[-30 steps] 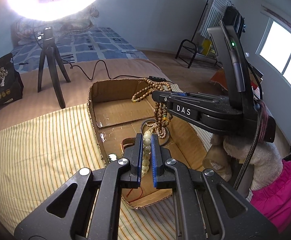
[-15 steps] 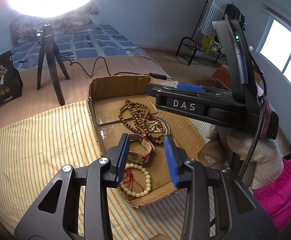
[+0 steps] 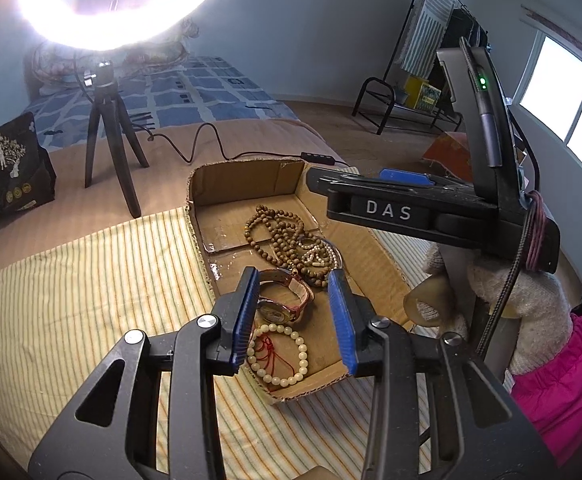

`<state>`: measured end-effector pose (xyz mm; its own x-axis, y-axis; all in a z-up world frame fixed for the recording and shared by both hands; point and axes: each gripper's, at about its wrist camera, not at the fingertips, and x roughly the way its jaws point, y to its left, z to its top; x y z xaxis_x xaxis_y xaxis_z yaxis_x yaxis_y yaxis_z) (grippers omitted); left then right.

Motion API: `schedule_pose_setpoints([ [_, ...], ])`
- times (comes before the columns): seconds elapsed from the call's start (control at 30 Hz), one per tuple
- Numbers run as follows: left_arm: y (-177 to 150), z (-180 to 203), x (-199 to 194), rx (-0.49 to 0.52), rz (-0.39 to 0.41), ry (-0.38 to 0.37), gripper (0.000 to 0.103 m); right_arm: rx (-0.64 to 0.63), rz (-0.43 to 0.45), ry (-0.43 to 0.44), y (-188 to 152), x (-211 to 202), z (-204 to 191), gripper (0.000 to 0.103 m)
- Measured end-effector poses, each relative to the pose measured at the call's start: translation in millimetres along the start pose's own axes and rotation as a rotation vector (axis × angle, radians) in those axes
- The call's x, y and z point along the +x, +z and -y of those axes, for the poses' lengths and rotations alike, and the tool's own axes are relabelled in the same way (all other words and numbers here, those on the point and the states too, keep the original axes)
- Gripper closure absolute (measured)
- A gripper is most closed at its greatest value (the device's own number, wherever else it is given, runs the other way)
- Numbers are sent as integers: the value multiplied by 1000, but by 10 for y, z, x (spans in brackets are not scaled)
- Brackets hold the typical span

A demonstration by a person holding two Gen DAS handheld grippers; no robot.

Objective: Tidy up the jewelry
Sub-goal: 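Lower both strands into the box and open both tools, then move the right tool to the pearl earring on the sheet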

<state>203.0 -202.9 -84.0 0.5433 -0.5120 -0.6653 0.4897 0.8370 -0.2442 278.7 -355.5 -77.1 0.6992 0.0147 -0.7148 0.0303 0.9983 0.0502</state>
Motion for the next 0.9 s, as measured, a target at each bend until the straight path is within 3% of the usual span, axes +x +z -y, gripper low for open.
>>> schedule_pose_setpoints([
  [0.57, -114, -218, -459, 29, 40, 36, 67, 1, 78, -1, -18, -416, -174, 1],
  [0.67, -153, -294, -531, 27, 42, 46, 57, 3, 92, 4, -50, -480, -216, 0],
  [0.9, -262, -504, -698, 22, 45, 77, 56, -21, 104, 19, -127, -588, -383, 0],
])
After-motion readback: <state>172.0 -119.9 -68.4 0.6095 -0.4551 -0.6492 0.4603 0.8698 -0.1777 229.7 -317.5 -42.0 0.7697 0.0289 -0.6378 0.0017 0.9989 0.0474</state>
